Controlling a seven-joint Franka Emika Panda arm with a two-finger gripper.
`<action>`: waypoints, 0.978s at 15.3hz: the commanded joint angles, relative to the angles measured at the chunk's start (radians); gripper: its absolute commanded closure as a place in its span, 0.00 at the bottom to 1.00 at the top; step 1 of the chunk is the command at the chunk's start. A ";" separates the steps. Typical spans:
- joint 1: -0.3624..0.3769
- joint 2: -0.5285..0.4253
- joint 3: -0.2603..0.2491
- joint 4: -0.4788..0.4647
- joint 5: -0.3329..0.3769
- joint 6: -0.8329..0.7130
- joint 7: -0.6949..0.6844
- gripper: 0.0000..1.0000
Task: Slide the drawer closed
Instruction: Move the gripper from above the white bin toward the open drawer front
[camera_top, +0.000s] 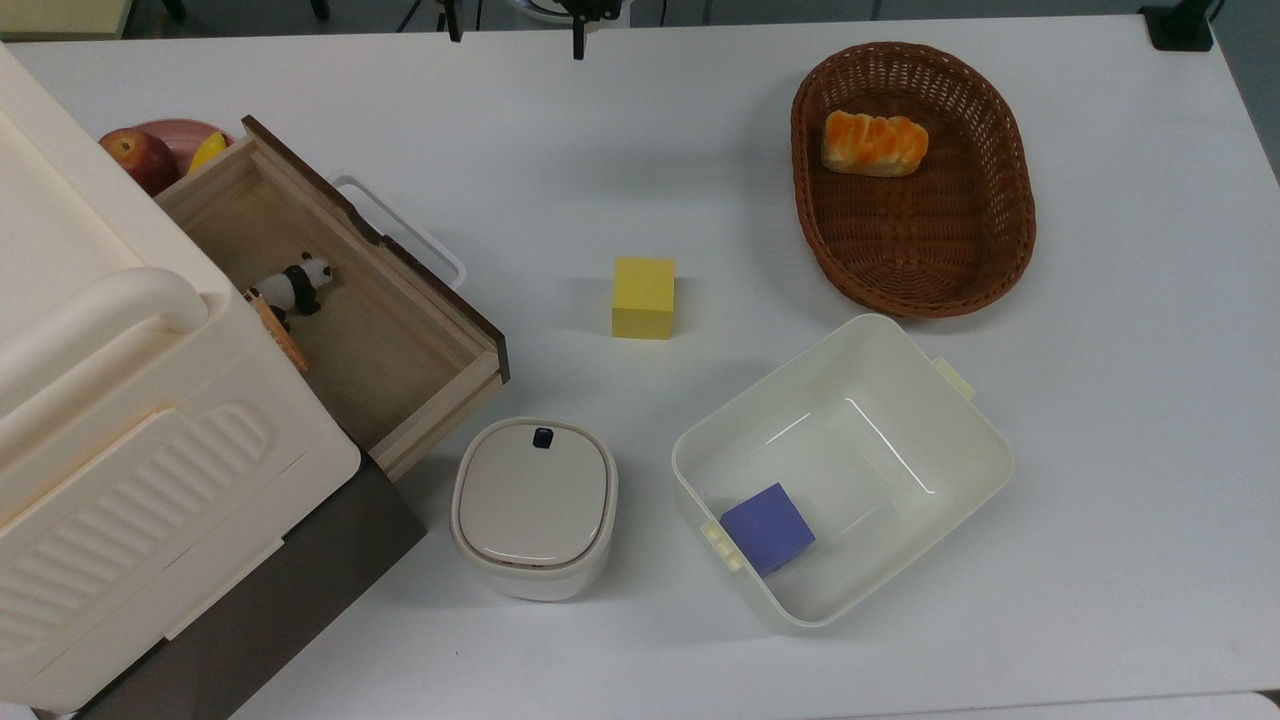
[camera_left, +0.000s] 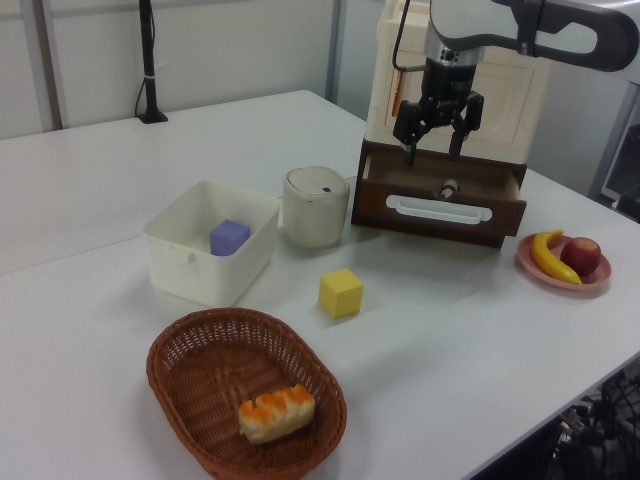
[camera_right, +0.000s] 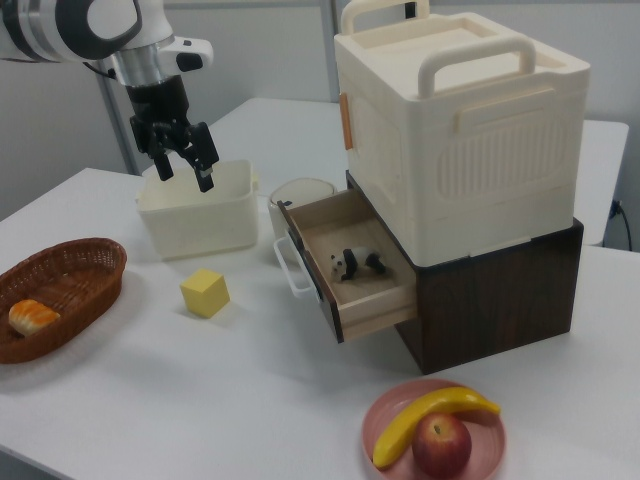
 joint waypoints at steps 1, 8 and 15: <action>0.009 -0.039 -0.011 -0.046 0.026 -0.010 -0.006 0.00; 0.011 -0.039 -0.011 -0.049 0.027 -0.010 -0.005 0.00; 0.012 -0.041 -0.011 -0.057 0.027 -0.008 -0.007 0.00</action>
